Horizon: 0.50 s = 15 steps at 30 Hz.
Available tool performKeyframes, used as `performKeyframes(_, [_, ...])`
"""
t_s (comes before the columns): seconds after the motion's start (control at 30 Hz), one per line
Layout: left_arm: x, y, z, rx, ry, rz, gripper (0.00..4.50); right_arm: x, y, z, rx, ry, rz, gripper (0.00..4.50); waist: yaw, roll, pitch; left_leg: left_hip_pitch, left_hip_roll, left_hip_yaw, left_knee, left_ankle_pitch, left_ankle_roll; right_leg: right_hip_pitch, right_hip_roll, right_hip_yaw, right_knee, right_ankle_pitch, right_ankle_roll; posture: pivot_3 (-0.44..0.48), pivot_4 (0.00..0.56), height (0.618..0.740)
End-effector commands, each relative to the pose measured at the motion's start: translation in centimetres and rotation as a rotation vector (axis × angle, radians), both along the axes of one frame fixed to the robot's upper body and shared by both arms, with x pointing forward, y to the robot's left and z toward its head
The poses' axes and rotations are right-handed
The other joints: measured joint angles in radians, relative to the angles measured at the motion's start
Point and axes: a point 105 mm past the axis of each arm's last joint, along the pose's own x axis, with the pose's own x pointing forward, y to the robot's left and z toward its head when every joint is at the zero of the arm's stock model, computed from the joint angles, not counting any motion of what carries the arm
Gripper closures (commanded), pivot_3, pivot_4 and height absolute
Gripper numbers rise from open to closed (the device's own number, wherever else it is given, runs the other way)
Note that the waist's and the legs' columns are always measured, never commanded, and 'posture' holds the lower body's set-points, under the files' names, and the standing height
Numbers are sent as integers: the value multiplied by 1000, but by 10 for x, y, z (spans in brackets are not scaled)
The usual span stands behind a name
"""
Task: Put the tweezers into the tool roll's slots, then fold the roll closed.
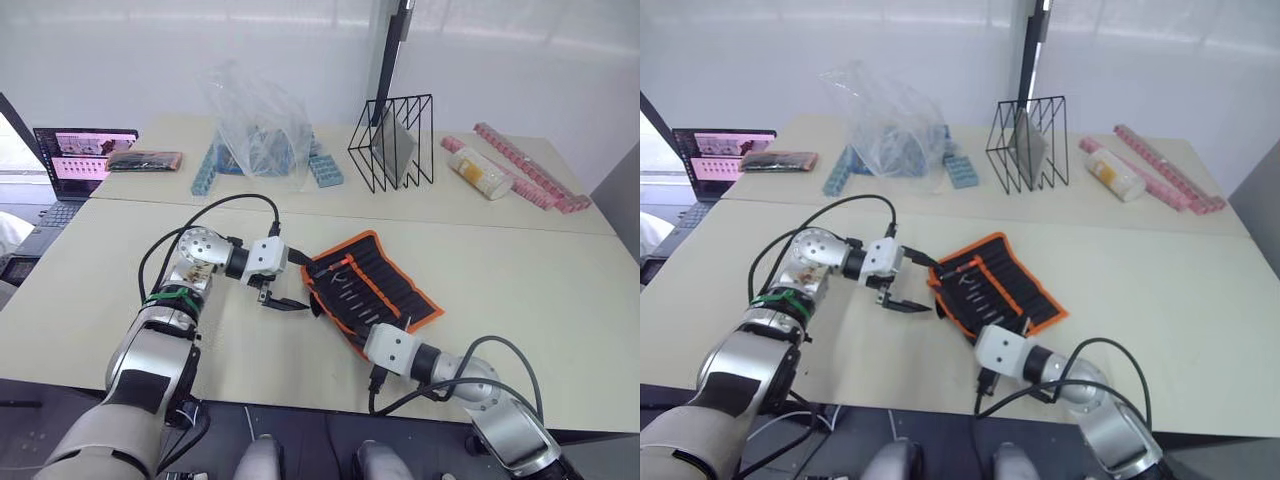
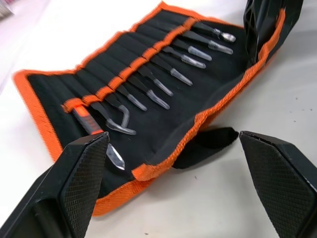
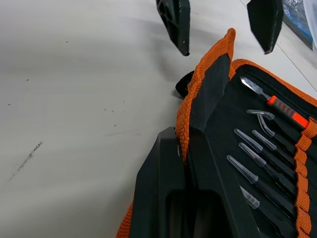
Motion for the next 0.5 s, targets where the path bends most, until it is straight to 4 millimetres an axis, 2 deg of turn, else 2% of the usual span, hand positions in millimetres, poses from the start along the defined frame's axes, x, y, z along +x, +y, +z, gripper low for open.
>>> performKeyframes(0.03, [3, -3, 13, -5, -22, -20, 1121, 0, -4, 12, 13, -45, -30, 4500, 3, 0, 0, 0, 0, 0, 0, 0, 0, 0, 0, 0, 0, 0, 0, 0, 150, 689])
performKeyframes(0.2, [3, -5, 21, -18, -2, -42, 2745, 0, -7, 11, 7, -42, -55, 4500, 3, 0, 0, 0, 0, 0, 0, 0, 0, 0, 0, 0, 1, 0, 0, 0, 150, 689])
performKeyframes(0.37, [2, 1, 17, 12, -3, -38, 4448, 4, -10, 5, -18, -37, -83, 4500, 2, 0, 0, 0, 0, 0, 0, 0, 0, 0, 0, 0, 1, 0, 0, 0, 150, 689])
performKeyframes(0.5, [-3, 9, 8, 21, -10, -41, 4481, 20, -19, 3, -60, -57, -149, 4500, -2, 0, 0, 0, 0, 0, 1, 0, 0, 0, 0, 0, 2, 0, 0, 0, 150, 689])
